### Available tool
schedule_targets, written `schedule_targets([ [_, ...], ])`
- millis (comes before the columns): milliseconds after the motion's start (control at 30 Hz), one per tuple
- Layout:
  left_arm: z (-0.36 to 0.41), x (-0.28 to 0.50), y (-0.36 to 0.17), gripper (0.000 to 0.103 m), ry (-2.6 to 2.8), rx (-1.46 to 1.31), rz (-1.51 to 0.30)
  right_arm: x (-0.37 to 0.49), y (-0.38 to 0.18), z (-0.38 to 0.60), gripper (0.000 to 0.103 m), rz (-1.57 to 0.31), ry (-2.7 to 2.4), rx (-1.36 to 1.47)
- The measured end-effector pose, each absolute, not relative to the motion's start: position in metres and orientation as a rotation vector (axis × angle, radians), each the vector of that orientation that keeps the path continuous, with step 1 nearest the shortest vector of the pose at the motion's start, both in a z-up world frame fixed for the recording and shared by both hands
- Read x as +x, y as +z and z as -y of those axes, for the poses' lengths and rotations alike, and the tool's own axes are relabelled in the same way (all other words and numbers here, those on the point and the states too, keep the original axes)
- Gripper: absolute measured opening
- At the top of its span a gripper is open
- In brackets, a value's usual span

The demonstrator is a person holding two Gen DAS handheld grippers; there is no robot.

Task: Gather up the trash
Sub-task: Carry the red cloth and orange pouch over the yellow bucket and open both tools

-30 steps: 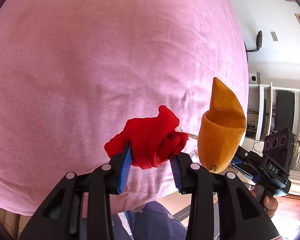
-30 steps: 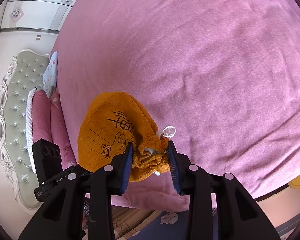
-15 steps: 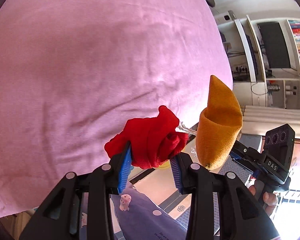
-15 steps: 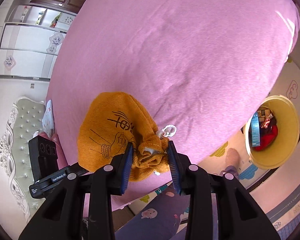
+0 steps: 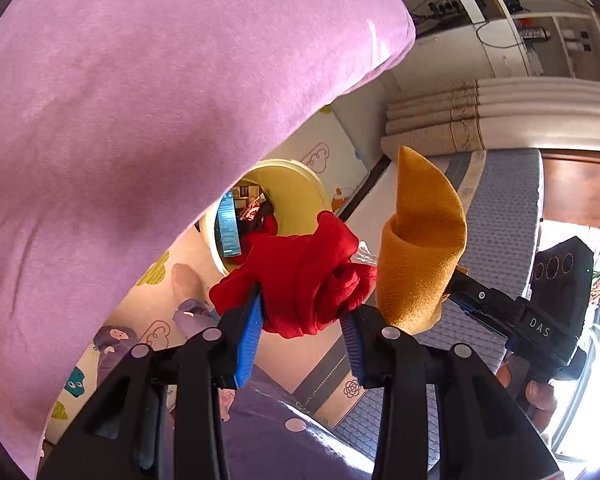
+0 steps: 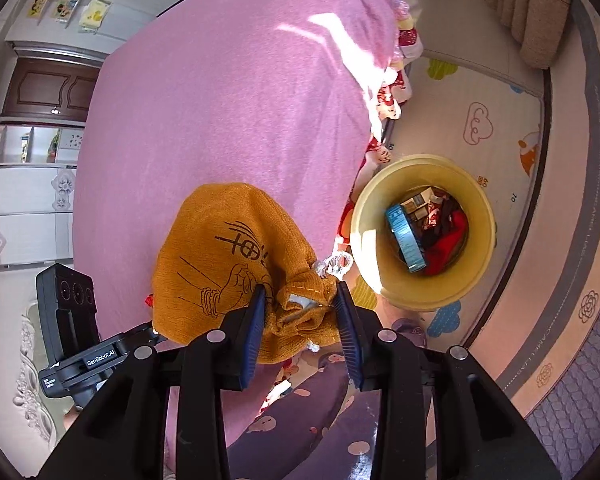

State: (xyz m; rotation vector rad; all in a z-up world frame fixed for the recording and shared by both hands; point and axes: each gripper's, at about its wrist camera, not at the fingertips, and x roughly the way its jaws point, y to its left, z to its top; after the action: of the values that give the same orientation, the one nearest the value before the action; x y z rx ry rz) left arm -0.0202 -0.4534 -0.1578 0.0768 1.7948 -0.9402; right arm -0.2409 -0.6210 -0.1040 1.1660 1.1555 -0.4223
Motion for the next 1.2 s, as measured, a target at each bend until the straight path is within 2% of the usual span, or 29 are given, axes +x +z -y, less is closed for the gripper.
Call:
schedule_targets([
  [367,0.530,-0.067,-0.201,0.040,-0.972,0.316,-1.852,-0.292,-0.146,0.659,0.036,-1.226,-0.529,1.215],
  [433,0.539,-0.074,-0.204,0.049,-0.982,0.359,-1.856,-0.297,-0.148,0.664,0.042,-1.236,-0.543,1.213],
  [500,0.546,-0.078,-0.207,0.070,-0.992,0.393,-1.856,-0.302,-0.151,0.668,0.048,-1.233,-0.540,1.233],
  [533,0.548,-0.079,-0.207,0.073,-0.986,0.402,-1.851,-0.305,-0.152,0.669,0.048,-1.231,-0.538,1.241],
  [900,0.550,-0.073,-0.211,0.075,-0.968,0.410,-1.851,-0.308,-0.150,0.678,0.048,-1.157,-0.539,1.334],
  [1200,0.541,-0.058,-0.201,0.076,-0.966,0.349,-1.836,-0.287,-0.143,0.673,0.048,-1.168,-0.513,1.301],
])
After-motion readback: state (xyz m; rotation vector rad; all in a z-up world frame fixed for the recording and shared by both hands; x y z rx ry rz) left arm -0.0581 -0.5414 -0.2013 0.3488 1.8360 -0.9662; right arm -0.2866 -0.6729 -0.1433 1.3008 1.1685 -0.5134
